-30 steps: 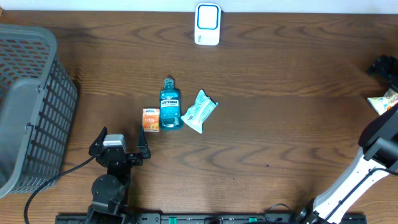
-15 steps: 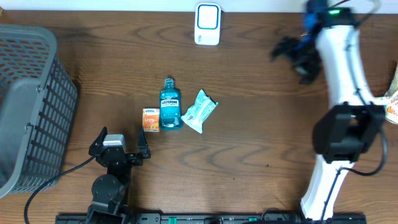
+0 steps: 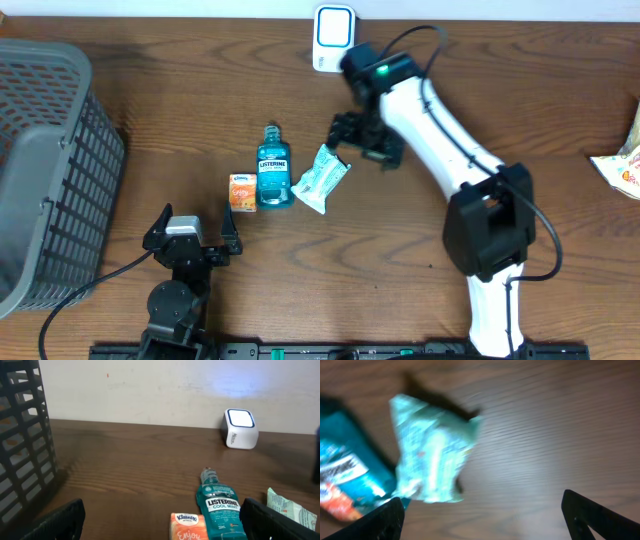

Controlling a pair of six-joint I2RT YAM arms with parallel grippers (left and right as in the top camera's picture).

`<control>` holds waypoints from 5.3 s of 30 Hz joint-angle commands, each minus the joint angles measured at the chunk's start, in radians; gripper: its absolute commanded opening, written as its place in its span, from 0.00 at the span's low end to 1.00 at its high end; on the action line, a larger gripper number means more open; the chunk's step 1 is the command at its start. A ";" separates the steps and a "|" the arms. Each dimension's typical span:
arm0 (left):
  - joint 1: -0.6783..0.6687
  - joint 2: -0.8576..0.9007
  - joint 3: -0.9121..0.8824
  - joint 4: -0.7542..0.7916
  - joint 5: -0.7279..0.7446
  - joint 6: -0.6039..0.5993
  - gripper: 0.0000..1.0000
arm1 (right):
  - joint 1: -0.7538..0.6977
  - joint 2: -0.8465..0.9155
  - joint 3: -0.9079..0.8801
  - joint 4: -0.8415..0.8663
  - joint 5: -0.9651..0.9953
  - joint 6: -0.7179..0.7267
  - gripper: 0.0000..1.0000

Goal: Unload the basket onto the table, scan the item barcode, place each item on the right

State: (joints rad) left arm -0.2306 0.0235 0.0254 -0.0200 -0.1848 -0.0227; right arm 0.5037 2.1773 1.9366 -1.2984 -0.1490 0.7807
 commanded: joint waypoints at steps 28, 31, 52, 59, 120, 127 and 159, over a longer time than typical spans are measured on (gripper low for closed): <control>-0.001 -0.003 -0.021 -0.033 -0.006 0.002 0.98 | 0.232 -0.008 -0.411 0.453 0.168 -0.069 0.60; -0.001 -0.003 -0.021 -0.033 -0.006 0.002 0.98 | 0.229 -0.020 -0.394 0.428 0.196 -0.136 0.97; -0.001 0.000 -0.021 -0.033 -0.006 0.002 0.98 | 0.099 -0.281 -0.349 0.297 0.272 -0.175 0.98; -0.001 0.000 -0.021 -0.033 -0.006 0.002 0.98 | 0.004 -0.241 -0.512 0.486 -0.011 -0.282 0.75; -0.001 0.000 -0.021 -0.033 -0.006 0.002 0.98 | -0.101 -1.117 -0.735 0.362 -0.074 -0.262 0.01; -0.001 0.000 -0.021 -0.033 -0.006 0.002 0.98 | 0.137 -1.109 -0.836 0.684 0.516 -0.391 0.01; -0.001 0.000 -0.021 -0.033 -0.006 0.002 0.98 | -0.011 0.347 0.063 1.889 0.472 -1.432 0.01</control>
State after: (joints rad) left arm -0.2306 0.0273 0.0261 -0.0219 -0.1848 -0.0231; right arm 0.4980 2.4275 1.8690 0.6014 0.3370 -0.6807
